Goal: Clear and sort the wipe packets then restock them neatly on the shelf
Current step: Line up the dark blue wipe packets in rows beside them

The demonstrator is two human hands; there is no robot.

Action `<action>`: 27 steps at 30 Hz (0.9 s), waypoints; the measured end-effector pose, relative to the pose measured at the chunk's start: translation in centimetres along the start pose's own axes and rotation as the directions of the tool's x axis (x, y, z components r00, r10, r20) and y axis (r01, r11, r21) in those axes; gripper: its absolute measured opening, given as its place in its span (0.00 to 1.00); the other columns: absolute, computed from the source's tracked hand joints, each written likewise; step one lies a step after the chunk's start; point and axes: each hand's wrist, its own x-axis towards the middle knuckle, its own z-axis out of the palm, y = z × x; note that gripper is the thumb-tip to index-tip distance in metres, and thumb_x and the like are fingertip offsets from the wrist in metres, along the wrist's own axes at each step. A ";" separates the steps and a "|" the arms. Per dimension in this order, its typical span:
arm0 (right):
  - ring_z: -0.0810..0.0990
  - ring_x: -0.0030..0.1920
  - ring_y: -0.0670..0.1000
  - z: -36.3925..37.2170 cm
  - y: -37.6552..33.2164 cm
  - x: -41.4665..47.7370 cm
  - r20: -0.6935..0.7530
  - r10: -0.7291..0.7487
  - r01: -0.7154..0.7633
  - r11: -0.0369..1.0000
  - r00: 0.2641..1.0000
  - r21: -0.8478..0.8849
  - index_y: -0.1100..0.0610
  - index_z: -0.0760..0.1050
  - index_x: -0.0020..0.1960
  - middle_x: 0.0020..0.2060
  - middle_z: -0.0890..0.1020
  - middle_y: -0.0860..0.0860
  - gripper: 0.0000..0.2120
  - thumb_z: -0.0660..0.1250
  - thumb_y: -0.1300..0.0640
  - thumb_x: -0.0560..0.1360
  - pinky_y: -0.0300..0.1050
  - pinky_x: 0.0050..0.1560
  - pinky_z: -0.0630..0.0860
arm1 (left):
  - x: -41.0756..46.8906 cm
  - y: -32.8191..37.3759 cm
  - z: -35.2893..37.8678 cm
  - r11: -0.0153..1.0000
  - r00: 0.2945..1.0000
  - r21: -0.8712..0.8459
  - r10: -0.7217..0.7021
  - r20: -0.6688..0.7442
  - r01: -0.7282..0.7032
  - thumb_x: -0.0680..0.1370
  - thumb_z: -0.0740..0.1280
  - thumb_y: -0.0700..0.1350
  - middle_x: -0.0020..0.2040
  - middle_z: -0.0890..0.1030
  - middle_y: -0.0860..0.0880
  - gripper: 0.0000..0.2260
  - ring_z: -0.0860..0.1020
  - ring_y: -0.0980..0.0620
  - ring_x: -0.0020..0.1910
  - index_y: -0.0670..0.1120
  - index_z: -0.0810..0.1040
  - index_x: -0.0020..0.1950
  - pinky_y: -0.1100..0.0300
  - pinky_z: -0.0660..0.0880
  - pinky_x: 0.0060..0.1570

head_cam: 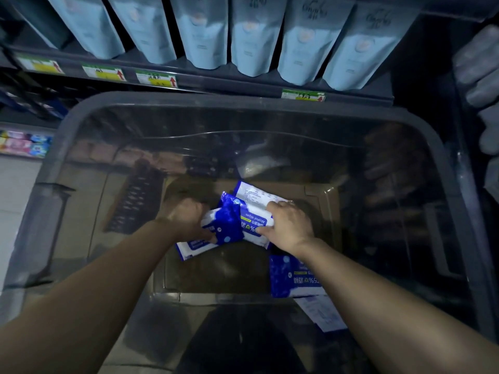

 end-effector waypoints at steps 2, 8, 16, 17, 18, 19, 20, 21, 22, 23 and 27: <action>0.76 0.59 0.53 0.0 -0.1 0.1 0.047 0.012 -0.013 0.999 0.999 0.033 0.53 0.70 0.62 0.61 0.77 0.52 0.23 0.69 0.42 0.73 0.46 0.53 0.72 | 0.0 -0.2 0.4 0.986 0.994 -0.164 -0.018 0.110 0.036 0.68 0.70 0.67 0.57 0.79 0.48 0.28 0.77 0.49 0.53 0.49 0.75 0.59 0.59 0.71 0.45; 0.77 0.57 0.56 -0.4 -0.2 0.3 0.003 0.101 -0.099 0.977 0.995 0.189 0.52 0.69 0.63 0.59 0.78 0.53 0.19 0.67 0.47 0.76 0.45 0.51 0.73 | 0.0 -1.1 0.1 0.958 0.933 -0.241 -0.060 0.355 0.153 0.70 0.73 0.60 0.57 0.80 0.46 0.27 0.77 0.48 0.52 0.46 0.75 0.62 0.56 0.74 0.53; 0.70 0.66 0.58 -0.1 -0.7 1.2 -0.006 0.183 -0.179 0.969 0.983 0.171 0.57 0.69 0.64 0.67 0.68 0.55 0.24 0.67 0.44 0.75 0.49 0.61 0.69 | 0.5 -0.5 -1.0 0.963 0.991 -0.232 -0.128 0.045 0.135 0.65 0.67 0.70 0.60 0.78 0.47 0.35 0.77 0.47 0.56 0.49 0.73 0.64 0.53 0.74 0.56; 0.71 0.65 0.58 0.0 -0.8 1.2 0.009 0.219 -0.217 0.961 0.976 0.170 0.56 0.67 0.66 0.65 0.70 0.55 0.24 0.68 0.47 0.74 0.50 0.61 0.70 | 0.6 -0.1 -1.4 0.972 0.992 -0.212 -0.113 -0.049 0.100 0.69 0.68 0.66 0.62 0.75 0.45 0.33 0.75 0.46 0.59 0.47 0.70 0.67 0.53 0.73 0.57; 0.72 0.64 0.58 0.2 -0.8 1.2 0.048 0.244 -0.249 0.957 0.969 0.146 0.54 0.66 0.66 0.64 0.72 0.55 0.26 0.70 0.48 0.73 0.50 0.61 0.71 | 0.7 0.5 -1.9 0.984 0.992 -0.175 -0.061 -0.109 0.041 0.71 0.69 0.63 0.65 0.72 0.45 0.32 0.73 0.45 0.62 0.47 0.68 0.69 0.52 0.72 0.58; 0.75 0.62 0.57 0.3 -0.8 1.2 0.103 0.264 -0.276 0.953 0.959 0.124 0.53 0.67 0.65 0.62 0.75 0.54 0.26 0.72 0.48 0.71 0.50 0.59 0.72 | 0.6 1.2 -2.4 0.989 0.993 -0.143 0.009 -0.120 -0.026 0.71 0.69 0.62 0.67 0.70 0.45 0.32 0.71 0.45 0.63 0.48 0.66 0.70 0.52 0.71 0.59; 0.77 0.59 0.56 0.4 -0.9 1.0 0.169 0.282 -0.303 0.946 0.944 0.114 0.53 0.70 0.61 0.58 0.78 0.53 0.25 0.73 0.46 0.69 0.49 0.56 0.74 | 0.6 1.9 -2.6 0.989 0.993 -0.120 0.073 -0.089 -0.084 0.71 0.70 0.61 0.68 0.69 0.47 0.33 0.70 0.46 0.65 0.50 0.65 0.72 0.51 0.70 0.60; 0.79 0.55 0.55 0.6 -1.0 0.8 0.227 0.289 -0.323 0.937 0.930 0.129 0.53 0.74 0.58 0.55 0.80 0.52 0.24 0.75 0.45 0.67 0.48 0.54 0.75 | 0.5 2.6 -2.6 0.990 0.993 -0.086 0.112 -0.041 -0.115 0.70 0.71 0.61 0.70 0.67 0.48 0.35 0.68 0.46 0.66 0.52 0.63 0.73 0.51 0.70 0.61; 0.80 0.52 0.53 0.7 -1.0 0.7 0.270 0.286 -0.341 0.922 0.919 0.182 0.52 0.76 0.55 0.53 0.82 0.51 0.21 0.76 0.46 0.66 0.48 0.53 0.77 | 0.5 3.2 -2.3 0.990 0.992 -0.050 0.129 0.002 -0.129 0.69 0.72 0.61 0.71 0.66 0.48 0.36 0.68 0.47 0.67 0.53 0.62 0.73 0.51 0.68 0.63; 0.81 0.50 0.52 0.8 -1.1 0.5 0.298 0.270 -0.352 0.896 0.916 0.271 0.52 0.78 0.53 0.51 0.82 0.50 0.18 0.76 0.49 0.66 0.48 0.51 0.78 | 0.5 3.6 -1.8 0.992 0.992 -0.026 0.123 0.031 -0.123 0.68 0.73 0.60 0.71 0.66 0.48 0.37 0.67 0.47 0.67 0.53 0.62 0.73 0.50 0.67 0.64; 0.76 0.45 0.51 -1.0 -1.1 -0.2 -0.024 0.114 -0.100 0.943 0.993 0.318 0.52 0.69 0.40 0.44 0.76 0.49 0.09 0.70 0.57 0.71 0.43 0.37 0.71 | 0.9 4.3 -0.9 0.999 0.999 -0.053 0.002 -0.055 -0.005 0.71 0.72 0.56 0.64 0.74 0.47 0.29 0.72 0.46 0.63 0.50 0.66 0.68 0.51 0.67 0.63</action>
